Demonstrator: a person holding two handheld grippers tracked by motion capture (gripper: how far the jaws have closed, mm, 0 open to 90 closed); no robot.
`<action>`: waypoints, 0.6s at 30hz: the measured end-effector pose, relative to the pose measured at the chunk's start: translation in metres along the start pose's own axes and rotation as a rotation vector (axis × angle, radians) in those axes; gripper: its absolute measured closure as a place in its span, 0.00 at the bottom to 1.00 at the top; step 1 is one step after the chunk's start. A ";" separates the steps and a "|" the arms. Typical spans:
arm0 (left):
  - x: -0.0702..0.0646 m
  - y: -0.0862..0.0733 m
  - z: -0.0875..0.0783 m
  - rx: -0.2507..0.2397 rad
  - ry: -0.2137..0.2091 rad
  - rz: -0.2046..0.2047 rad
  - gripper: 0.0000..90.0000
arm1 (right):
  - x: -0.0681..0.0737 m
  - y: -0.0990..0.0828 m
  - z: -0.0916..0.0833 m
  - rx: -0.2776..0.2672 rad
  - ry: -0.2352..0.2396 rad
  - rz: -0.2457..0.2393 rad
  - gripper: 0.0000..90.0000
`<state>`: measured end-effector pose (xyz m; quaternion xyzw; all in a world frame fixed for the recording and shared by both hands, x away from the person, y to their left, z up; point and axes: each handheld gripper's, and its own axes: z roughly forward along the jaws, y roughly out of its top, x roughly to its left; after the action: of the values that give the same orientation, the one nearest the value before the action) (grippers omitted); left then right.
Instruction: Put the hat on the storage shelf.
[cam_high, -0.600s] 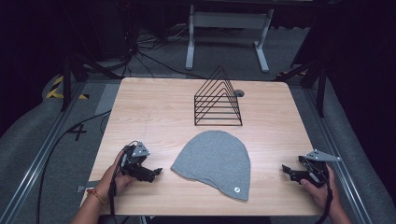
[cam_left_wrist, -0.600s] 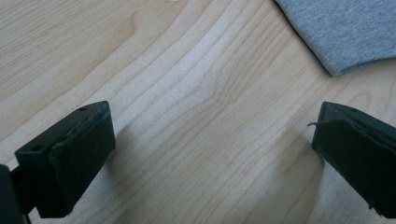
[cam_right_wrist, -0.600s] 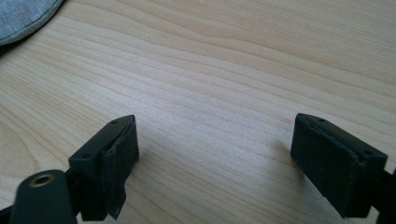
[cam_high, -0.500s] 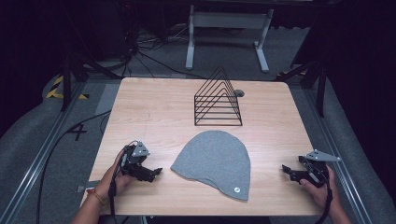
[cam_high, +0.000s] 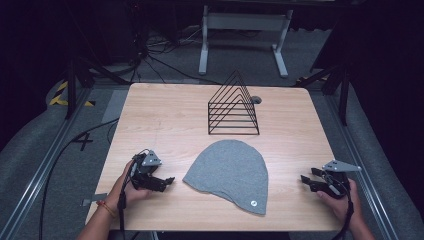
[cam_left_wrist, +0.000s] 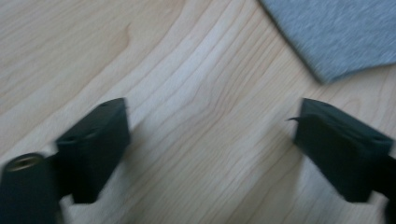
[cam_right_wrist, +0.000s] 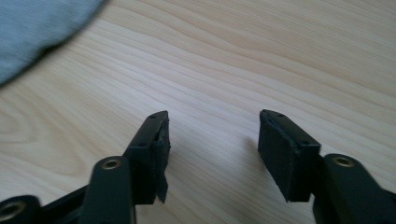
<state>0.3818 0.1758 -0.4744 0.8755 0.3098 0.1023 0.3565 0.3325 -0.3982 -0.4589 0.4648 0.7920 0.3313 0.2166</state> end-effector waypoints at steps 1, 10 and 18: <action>0.000 0.000 0.000 0.000 0.000 0.000 0.17 | 0.000 0.000 0.000 0.000 0.000 0.000 0.52; -0.020 0.043 0.020 -0.067 -0.064 0.112 0.35 | 0.086 0.034 0.012 -0.022 0.211 -0.233 0.81; -0.034 0.057 0.040 -0.001 -0.113 0.190 0.62 | 0.112 0.043 0.023 -0.016 0.283 -0.260 0.87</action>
<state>0.3973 0.1009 -0.4627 0.9051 0.2048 0.0862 0.3626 0.3196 -0.2772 -0.4477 0.3053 0.8653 0.3690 0.1477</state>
